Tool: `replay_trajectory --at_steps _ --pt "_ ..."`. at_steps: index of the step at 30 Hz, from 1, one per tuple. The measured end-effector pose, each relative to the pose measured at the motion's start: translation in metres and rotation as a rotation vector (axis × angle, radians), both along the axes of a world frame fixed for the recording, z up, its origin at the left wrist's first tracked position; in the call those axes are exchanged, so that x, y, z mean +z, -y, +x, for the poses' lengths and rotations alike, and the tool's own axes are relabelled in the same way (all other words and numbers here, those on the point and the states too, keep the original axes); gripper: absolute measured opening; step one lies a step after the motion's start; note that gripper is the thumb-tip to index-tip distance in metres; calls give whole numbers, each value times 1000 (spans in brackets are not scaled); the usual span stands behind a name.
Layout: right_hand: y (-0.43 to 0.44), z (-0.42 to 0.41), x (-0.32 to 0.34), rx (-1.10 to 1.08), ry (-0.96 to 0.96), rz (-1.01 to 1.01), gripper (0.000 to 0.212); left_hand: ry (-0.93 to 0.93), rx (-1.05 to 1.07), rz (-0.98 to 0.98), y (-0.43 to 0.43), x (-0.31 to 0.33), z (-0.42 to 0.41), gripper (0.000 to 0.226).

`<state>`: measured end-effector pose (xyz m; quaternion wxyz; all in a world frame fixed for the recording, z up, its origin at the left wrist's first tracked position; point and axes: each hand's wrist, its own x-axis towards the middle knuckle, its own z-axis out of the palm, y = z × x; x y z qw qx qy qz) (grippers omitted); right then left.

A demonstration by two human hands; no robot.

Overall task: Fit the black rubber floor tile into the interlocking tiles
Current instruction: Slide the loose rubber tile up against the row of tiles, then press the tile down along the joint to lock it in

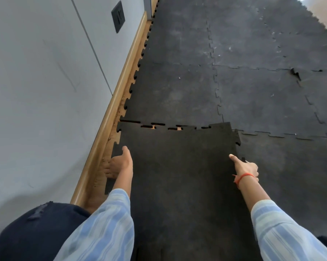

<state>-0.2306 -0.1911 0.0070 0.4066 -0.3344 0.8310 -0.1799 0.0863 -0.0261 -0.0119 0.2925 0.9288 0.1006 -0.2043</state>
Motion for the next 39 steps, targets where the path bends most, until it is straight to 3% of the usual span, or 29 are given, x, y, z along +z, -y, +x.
replay_trajectory --at_steps 5,11,16,20,24,29,39 --pt "4 10 4 -15 44 -52 79 11 -50 5 15 6 28 90" --pt "12 16 -10 197 120 -34 74 -54 -184 69 24 -4 50 94" --pt "0 26 -12 550 -310 15 69 -144 -457 244 36 -10 26 94" --pt "-9 41 -11 705 -287 -13 73 -88 -744 316 46 -17 -1 100" --pt "-13 41 -27 986 -405 -42 85 -79 -1029 319 54 -28 -3 95" --pt "-12 63 -53 1258 -500 -126 86 24 -1151 363 74 -38 20 96" --pt "38 150 -59 1533 -443 -177 96 50 -1338 439 122 -33 87 136"
